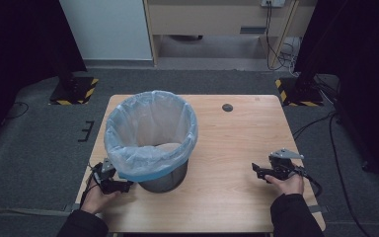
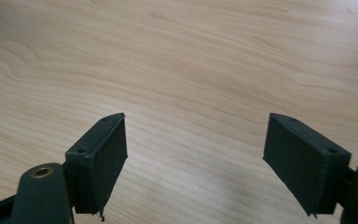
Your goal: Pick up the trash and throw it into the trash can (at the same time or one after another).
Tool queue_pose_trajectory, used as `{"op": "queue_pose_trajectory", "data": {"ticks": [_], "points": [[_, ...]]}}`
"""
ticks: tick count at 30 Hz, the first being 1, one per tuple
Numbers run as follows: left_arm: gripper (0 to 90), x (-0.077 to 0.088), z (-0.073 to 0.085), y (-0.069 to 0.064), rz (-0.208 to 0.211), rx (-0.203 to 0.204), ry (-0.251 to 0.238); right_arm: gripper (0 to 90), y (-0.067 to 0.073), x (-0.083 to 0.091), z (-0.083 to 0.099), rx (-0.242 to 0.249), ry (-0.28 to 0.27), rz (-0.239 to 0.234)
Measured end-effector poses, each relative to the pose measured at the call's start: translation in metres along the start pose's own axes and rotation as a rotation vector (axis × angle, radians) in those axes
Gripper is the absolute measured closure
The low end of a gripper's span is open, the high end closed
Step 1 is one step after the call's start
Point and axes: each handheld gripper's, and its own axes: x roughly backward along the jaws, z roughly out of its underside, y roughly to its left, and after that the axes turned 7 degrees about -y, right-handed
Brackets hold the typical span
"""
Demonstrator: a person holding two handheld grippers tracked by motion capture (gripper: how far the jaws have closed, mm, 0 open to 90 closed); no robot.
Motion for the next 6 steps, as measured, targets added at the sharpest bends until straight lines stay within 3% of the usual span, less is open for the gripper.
{"op": "queue_pose_trajectory", "data": {"ticks": [6], "points": [[0.0,0.0001,0.0000,0.0001,0.001,-0.001,0.000,19.4,-0.0084,0.0011,0.0056,0.030,0.052,0.033]]}}
